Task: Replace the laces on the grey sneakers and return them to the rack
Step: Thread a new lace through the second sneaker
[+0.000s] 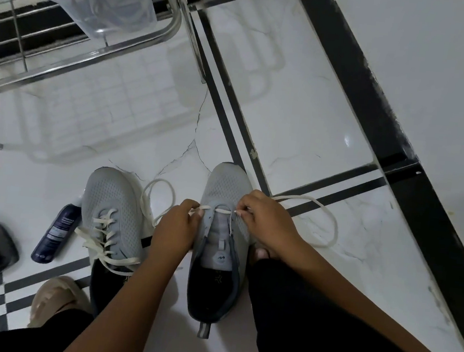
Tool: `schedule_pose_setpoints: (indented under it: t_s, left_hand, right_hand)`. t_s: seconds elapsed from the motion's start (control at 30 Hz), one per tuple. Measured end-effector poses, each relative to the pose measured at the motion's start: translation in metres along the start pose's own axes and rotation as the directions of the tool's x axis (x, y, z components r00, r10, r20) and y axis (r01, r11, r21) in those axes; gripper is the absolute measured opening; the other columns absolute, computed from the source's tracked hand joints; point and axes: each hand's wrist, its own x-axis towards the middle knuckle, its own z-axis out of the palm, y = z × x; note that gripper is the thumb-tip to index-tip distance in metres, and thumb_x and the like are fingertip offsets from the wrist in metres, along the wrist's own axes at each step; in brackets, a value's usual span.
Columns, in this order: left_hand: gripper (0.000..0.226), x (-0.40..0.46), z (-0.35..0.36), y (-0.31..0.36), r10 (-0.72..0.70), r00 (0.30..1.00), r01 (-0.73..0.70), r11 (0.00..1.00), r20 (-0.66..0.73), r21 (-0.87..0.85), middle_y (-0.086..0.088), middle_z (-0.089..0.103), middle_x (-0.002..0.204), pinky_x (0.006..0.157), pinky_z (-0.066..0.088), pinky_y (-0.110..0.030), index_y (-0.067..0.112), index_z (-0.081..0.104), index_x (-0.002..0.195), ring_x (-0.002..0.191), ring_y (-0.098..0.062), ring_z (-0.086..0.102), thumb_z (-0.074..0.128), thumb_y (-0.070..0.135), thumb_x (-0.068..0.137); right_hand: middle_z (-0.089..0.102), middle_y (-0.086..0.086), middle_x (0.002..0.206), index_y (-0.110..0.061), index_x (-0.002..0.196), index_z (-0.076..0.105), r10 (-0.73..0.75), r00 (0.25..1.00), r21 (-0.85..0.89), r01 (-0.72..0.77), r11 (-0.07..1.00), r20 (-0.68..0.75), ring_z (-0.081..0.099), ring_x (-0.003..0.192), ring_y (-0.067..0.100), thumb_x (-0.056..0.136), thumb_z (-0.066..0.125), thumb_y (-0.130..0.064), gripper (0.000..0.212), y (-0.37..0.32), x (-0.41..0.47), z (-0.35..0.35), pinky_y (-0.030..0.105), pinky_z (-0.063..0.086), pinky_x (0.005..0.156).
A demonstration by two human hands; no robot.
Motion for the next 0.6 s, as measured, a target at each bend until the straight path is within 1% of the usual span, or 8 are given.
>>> schedule_pose_setpoints:
  t_s: [0.07, 0.17, 0.27, 0.33, 0.4, 0.43, 0.5, 0.6]
  left_hand:
    - [0.025, 0.005, -0.004, 0.000, 0.024, 0.999, -0.023, 0.999, -0.025, 0.048, -0.008, 0.061, 0.096, 0.080, 0.049, -0.038, 0.017, 0.064, 0.105, 0.092, -0.026, 0.062, 0.053, 0.037, 0.095]
    - [0.029, 0.006, -0.016, 0.002, 0.042, 0.997, -0.030, 0.983, -0.065, 0.180, -0.007, 0.053, 0.105, 0.084, 0.042, -0.035, 0.016, 0.069, 0.097, 0.106, -0.027, 0.049, 0.058, 0.042, 0.092]
    - [0.031, 0.002, -0.030, 0.008, 0.089, 0.996, -0.084, 0.968, -0.009, 0.237, -0.003, 0.055, 0.109, 0.091, 0.039, -0.037, 0.019, 0.072, 0.091, 0.112, -0.027, 0.045, 0.054, 0.044, 0.093]
    - [0.034, -0.003, -0.045, 0.016, 0.082, 0.996, -0.084, 0.988, 0.027, 0.131, -0.002, 0.059, 0.095, 0.087, 0.042, -0.036, 0.022, 0.069, 0.074, 0.103, -0.024, 0.052, 0.050, 0.040, 0.095]
    - [0.038, -0.011, -0.063, 0.031, 0.057, 0.997, -0.057, 0.998, 0.046, -0.018, -0.001, 0.058, 0.070, 0.069, 0.041, -0.030, 0.023, 0.063, 0.059, 0.077, -0.018, 0.056, 0.051, 0.032, 0.095]
    - [0.038, -0.016, -0.075, 0.040, 0.055, 0.996, -0.050, 0.996, 0.067, -0.074, -0.001, 0.056, 0.064, 0.062, 0.037, -0.027, 0.020, 0.063, 0.059, 0.067, -0.015, 0.053, 0.052, 0.029, 0.094]
    - [0.030, -0.028, -0.104, 0.061, 0.062, 0.993, -0.048, 0.990, 0.103, -0.135, 0.000, 0.056, 0.069, 0.059, 0.035, -0.024, 0.013, 0.065, 0.065, 0.065, -0.012, 0.050, 0.053, 0.023, 0.091]
    - [0.024, -0.049, -0.148, 0.088, 0.095, 0.990, -0.076, 0.980, 0.099, -0.185, -0.002, 0.053, 0.071, 0.059, 0.035, -0.027, 0.010, 0.060, 0.065, 0.064, -0.014, 0.046, 0.053, 0.019, 0.086]
  right_hand:
    - [0.053, -0.002, 0.113, -0.019, 0.109, 0.057, 0.001, 1.000, -0.022, -0.001, 1.000, 0.009, 0.060, 0.092, 0.022, 0.095, 0.053, -0.031, 0.019, -0.005, -0.002, -0.004, 0.038, 0.050, 0.076]
    - [0.048, 0.002, 0.127, -0.016, 0.127, 0.043, 0.047, 0.999, 0.005, -0.047, 0.999, -0.015, 0.058, 0.095, 0.022, 0.095, 0.049, -0.036, 0.037, -0.015, -0.007, -0.015, 0.037, 0.049, 0.080]
    - [0.052, 0.008, 0.131, -0.011, 0.133, 0.045, 0.112, 0.994, 0.104, -0.111, 0.988, 0.000, 0.054, 0.110, 0.020, 0.101, 0.036, -0.023, 0.036, -0.028, -0.009, -0.035, 0.028, 0.041, 0.090]
    - [0.054, 0.008, 0.131, -0.009, 0.132, 0.051, 0.120, 0.993, 0.115, -0.121, 0.986, 0.017, 0.054, 0.112, 0.017, 0.102, 0.033, -0.015, 0.036, -0.039, -0.009, -0.055, 0.020, 0.037, 0.089]
    - [0.060, 0.003, 0.119, -0.013, 0.128, 0.057, 0.136, 0.990, 0.181, -0.141, 0.973, 0.038, 0.058, 0.089, 0.010, 0.101, 0.034, -0.011, 0.035, -0.055, -0.010, -0.081, 0.017, 0.042, 0.075]
    - [0.064, 0.000, 0.110, -0.017, 0.124, 0.060, 0.131, 0.990, 0.217, -0.139, 0.966, 0.048, 0.058, 0.081, 0.010, 0.101, 0.036, -0.011, 0.034, -0.064, -0.010, -0.096, 0.019, 0.043, 0.070]
    - [0.070, -0.003, 0.095, -0.020, 0.115, 0.064, 0.086, 0.994, 0.233, -0.099, 0.967, 0.064, 0.061, 0.086, 0.011, 0.099, 0.042, -0.009, 0.030, -0.089, -0.012, -0.132, 0.022, 0.044, 0.073]
    - [0.073, -0.005, 0.095, -0.017, 0.108, 0.067, 0.032, 0.994, 0.176, -0.050, 0.983, 0.104, 0.062, 0.096, 0.009, 0.096, 0.048, -0.007, 0.024, -0.137, -0.023, -0.189, 0.023, 0.047, 0.085]
